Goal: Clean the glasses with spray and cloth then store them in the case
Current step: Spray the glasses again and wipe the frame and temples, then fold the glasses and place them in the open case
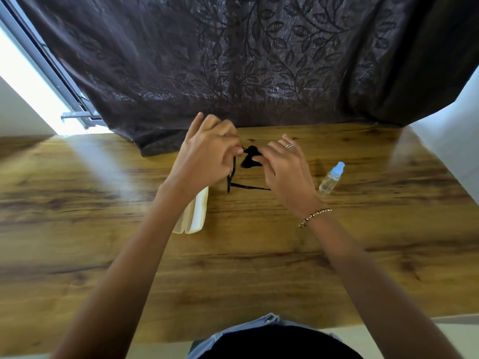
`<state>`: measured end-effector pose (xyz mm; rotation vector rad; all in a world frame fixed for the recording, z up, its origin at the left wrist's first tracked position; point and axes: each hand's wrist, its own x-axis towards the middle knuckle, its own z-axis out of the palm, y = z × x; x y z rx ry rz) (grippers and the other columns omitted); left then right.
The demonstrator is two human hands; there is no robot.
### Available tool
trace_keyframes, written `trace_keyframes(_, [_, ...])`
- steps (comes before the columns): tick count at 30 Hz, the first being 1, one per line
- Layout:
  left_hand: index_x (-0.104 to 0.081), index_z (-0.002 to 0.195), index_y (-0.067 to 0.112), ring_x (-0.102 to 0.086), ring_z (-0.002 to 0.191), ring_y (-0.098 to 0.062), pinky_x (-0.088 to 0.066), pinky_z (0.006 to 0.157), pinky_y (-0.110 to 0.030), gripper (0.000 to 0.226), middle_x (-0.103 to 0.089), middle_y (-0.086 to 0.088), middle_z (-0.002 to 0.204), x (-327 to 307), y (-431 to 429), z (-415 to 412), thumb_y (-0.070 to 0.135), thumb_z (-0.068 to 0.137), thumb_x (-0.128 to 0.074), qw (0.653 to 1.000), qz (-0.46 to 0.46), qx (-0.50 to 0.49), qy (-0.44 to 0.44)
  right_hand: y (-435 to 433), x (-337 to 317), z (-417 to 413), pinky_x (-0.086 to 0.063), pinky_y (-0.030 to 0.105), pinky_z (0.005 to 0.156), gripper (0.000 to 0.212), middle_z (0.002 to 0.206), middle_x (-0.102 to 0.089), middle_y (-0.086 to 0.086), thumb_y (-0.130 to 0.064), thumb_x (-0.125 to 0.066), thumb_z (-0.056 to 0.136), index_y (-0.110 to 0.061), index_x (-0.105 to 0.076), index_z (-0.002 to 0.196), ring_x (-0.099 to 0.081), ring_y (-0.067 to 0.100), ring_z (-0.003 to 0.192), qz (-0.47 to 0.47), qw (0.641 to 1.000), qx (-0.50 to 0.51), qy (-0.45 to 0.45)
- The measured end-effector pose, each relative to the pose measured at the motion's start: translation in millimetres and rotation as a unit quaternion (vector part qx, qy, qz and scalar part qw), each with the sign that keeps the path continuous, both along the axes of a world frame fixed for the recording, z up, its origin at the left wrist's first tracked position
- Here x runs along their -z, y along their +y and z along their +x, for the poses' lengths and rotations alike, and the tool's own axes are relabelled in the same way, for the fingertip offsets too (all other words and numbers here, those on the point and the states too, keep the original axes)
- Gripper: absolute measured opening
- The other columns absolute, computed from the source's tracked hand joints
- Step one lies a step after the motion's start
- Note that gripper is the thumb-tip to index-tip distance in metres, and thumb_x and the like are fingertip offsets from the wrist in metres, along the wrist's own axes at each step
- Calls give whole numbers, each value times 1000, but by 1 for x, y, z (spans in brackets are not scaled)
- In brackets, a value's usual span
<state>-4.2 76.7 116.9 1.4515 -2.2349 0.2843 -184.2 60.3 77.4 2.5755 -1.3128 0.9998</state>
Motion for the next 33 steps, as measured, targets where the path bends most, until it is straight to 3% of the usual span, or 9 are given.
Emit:
trace_keyframes(3, [-72, 91, 16, -49, 101, -22, -29, 109, -54, 17, -62, 4, 97, -7, -2, 20, 24, 91, -57, 999, -23, -24, 31, -6, 4, -11, -33, 42, 110, 20, 95, -71, 4, -15, -53, 95, -10, -69, 106, -65, 20, 93, 15, 1000, 24, -8])
trace_keyframes(5, [-72, 90, 17, -47, 99, -24, -34, 104, -53, 16, -63, 4, 95, -13, -3, 37, 24, 91, -58, 997, -30, -44, 52, -12, 9, -23, -38, 42, 106, 18, 88, -71, 5, -14, -56, 94, -7, -71, 102, -65, 21, 85, 47, 997, 37, -55])
trace_keyframes(8, [-73, 91, 18, -48, 98, -24, -31, 105, -50, 17, -63, 4, 96, -13, -3, 43, 25, 92, -58, 998, -19, -53, 41, -16, 19, -27, -46, 34, 87, 17, 80, -69, 2, -16, -57, 93, -9, -73, 97, -60, 17, 74, 81, 993, 34, -80])
trace_keyframes(11, [-73, 92, 17, -48, 100, -26, -31, 105, -52, 19, -62, 1, 99, -13, -4, 51, 24, 92, -56, 994, -29, -89, 48, -18, 38, -33, -40, 24, 71, 16, 84, -69, 1, -17, -57, 94, -11, -72, 94, -60, 17, 79, 117, 989, 66, -69])
trace_keyframes(19, [-73, 95, 16, -47, 100, -25, -32, 103, -43, 23, -60, -1, 99, -10, -8, 46, 29, 93, -55, 991, -28, -114, 70, -25, 87, -60, -49, 34, 91, 29, 115, -65, 9, -14, -62, 90, -7, -64, 119, -60, 25, 105, 331, 927, 157, -80])
trace_keyframes(24, [-73, 97, 18, -46, 103, -23, -29, 108, -44, 24, -59, 1, 101, -6, -17, 25, 34, 91, -56, 990, -19, -118, 71, -29, 81, -55, -49, 36, 95, 39, 120, -64, 8, -15, -60, 91, -14, -53, 130, -59, 23, 110, 352, 918, 168, -76])
trace_keyframes(28, [-72, 99, 20, -46, 107, -20, -23, 112, -45, 27, -59, 2, 103, -3, -21, 10, 39, 91, -56, 990, -14, -124, 70, -20, 48, -36, -54, 22, 80, 21, 94, -68, -7, -30, -53, 95, -18, -66, 106, -65, 6, 88, 265, 927, 139, -227])
trace_keyframes(31, [-72, 99, 20, -46, 108, -19, -18, 115, -45, 27, -59, 3, 103, 1, -21, -4, 41, 90, -56, 991, -9, -120, 58, -13, 15, -14, -56, 19, 72, 27, 83, -72, -7, -42, -56, 92, -20, -71, 93, -66, 1, 75, 339, 855, 64, -388])
trace_keyframes(33, [-72, 99, 19, -47, 108, -20, -16, 116, -47, 27, -59, 3, 102, 6, -18, -15, 39, 89, -57, 993, -17, -116, 24, -11, -2, -2, -54, 18, 62, 36, 78, -73, -4, -52, -58, 87, -19, -73, 86, -66, 4, 68, 369, 824, 44, -427])
